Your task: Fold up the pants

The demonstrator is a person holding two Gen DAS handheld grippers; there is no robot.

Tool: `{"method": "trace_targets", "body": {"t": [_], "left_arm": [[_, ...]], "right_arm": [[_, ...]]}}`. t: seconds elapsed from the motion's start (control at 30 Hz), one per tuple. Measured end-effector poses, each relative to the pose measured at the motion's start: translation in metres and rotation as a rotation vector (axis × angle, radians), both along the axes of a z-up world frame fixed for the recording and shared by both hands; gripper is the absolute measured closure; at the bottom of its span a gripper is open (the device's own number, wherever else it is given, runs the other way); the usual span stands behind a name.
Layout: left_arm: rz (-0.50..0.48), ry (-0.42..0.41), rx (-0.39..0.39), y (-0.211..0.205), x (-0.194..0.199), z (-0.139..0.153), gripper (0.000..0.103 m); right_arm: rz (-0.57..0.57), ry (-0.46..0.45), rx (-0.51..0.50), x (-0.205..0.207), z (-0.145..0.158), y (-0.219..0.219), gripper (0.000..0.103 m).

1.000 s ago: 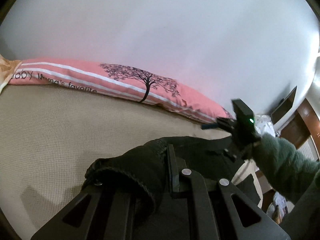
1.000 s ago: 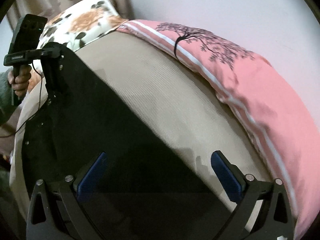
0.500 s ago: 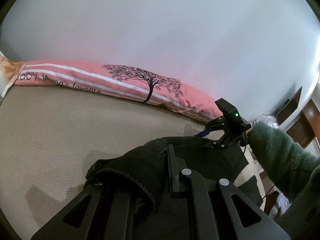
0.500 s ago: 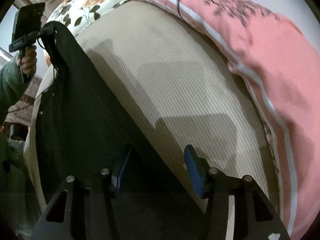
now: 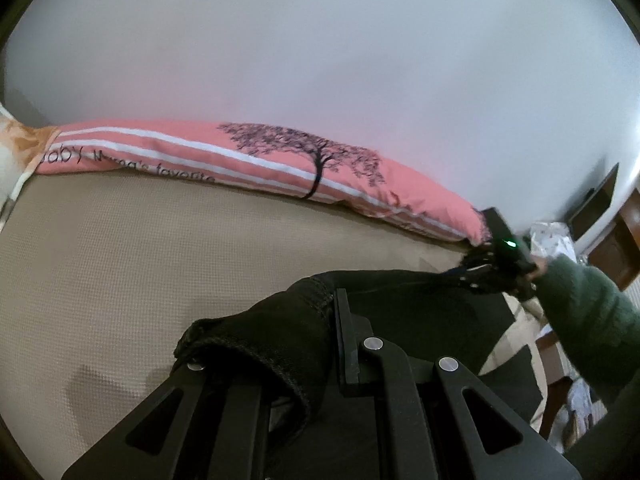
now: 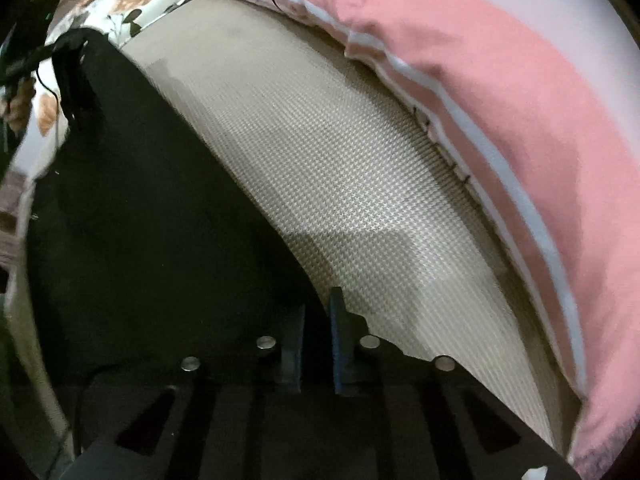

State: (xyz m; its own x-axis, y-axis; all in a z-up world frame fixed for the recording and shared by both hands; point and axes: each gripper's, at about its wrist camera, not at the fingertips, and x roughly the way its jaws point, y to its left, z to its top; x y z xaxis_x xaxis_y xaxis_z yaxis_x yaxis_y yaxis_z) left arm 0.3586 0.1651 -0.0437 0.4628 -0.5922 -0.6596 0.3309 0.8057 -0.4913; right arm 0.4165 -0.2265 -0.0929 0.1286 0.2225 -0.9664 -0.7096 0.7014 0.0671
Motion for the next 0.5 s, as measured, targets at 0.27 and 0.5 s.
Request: {"method": "trace_targets", "body": {"t": [0.27,0.5], "left_arm": [[-0.012,0.001,0.038,0.006,-0.006,0.000,0.093],[-0.092,-0.044,0.061,0.006,-0.045,0.024,0.093]], "right_arm": [[-0.148,-0.203,0.003,-0.071,0.051,0.006,0.096],[-0.218,-0.289,-0.019,-0.136,0.089,-0.010,0.096]]}}
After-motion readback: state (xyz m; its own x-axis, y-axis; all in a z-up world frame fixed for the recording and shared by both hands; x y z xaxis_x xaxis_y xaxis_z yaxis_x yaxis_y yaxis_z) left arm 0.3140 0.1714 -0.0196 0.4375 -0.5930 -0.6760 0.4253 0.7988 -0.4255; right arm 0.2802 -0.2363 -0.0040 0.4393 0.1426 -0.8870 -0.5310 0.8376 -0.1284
